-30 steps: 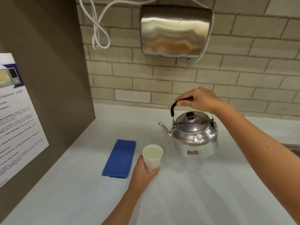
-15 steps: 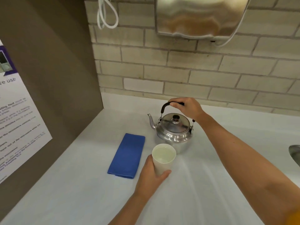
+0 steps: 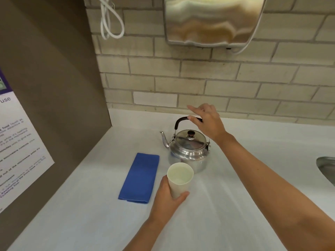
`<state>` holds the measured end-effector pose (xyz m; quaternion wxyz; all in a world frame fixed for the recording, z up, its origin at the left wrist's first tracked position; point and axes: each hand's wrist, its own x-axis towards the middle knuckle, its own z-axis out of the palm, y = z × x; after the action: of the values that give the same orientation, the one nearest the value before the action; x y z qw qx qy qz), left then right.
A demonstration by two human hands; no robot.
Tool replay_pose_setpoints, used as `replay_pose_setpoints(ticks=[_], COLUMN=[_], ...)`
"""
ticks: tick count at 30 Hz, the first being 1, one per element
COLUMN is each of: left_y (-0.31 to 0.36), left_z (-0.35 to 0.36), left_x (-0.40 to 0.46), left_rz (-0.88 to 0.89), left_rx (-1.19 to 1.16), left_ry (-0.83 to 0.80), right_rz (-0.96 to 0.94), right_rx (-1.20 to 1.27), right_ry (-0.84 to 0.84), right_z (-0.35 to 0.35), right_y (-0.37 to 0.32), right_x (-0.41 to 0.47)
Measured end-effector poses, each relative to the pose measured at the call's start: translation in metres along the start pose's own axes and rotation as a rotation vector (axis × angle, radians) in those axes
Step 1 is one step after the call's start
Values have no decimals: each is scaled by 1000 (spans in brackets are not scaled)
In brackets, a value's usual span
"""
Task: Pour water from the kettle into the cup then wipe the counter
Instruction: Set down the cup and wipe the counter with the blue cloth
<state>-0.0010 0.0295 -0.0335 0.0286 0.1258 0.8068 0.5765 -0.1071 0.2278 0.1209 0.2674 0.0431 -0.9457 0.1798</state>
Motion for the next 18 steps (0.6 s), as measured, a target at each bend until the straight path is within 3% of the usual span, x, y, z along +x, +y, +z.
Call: replay_pose_setpoints(ticks=[3, 6, 9, 12, 14, 18], left_y=[6, 10, 5, 1, 1, -12], left_z=[-5, -20, -54, -96, -115, -113], left_x=[-1, -13, -29, -13, 21, 86], left_rz=[16, 74, 198, 260, 246, 130], left_rx=[-3, 90, 133, 183, 314, 672], left_ry=[-38, -115, -180, -55, 6, -138], right_rz=[45, 125, 224, 350, 424, 455], right_rx=[68, 99, 8, -96, -159, -240], right_ry=[172, 194, 79, -98, -168, -226], right_z=[-11, -3, 14, 29, 35, 43], right_y=[-15, -25, -24, -10, -2, 2], right_x=[-41, -103, -166, -207, -225, -240])
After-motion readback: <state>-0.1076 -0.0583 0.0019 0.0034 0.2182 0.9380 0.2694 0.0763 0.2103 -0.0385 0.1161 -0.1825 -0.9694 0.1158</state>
